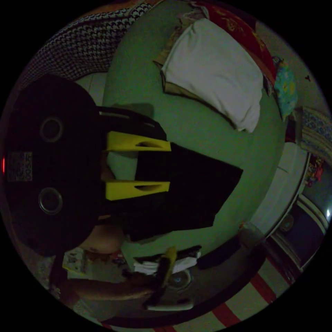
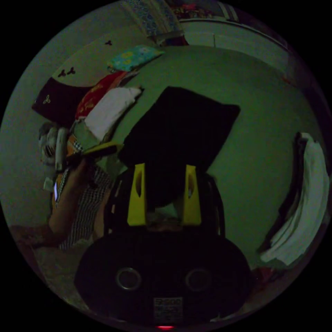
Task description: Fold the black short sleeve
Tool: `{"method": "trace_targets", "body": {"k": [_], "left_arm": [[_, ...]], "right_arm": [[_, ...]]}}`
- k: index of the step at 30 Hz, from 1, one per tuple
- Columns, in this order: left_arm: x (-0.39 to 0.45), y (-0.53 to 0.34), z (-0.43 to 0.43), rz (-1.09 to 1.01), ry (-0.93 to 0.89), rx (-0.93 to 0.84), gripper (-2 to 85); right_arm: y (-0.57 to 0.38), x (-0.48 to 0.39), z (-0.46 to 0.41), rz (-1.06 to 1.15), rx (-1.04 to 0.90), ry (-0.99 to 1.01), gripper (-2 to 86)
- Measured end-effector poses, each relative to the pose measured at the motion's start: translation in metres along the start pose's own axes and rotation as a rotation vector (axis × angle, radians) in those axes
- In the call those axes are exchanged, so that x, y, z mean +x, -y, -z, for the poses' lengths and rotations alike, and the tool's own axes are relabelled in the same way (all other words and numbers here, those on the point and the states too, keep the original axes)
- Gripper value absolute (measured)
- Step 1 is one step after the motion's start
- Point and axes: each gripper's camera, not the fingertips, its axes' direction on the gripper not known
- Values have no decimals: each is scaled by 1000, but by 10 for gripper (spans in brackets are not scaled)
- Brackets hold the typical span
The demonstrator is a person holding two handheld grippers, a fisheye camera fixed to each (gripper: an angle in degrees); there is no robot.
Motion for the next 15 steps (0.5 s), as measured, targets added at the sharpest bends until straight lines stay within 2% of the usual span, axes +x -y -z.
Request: {"method": "trace_targets", "body": {"k": [4,7,15], "left_arm": [[-7,0,-9,33,-11,-24,125],[-5,0,-6,28,18,-44,117],[9,-7,8,5,80,11,91]], "right_arm": [[-12,-47,-45,30,-18,-180,128],[-12,-58,-74,-11,-85,-332,82],[-19,-61,-92,-71,-79,-266,37]]}}
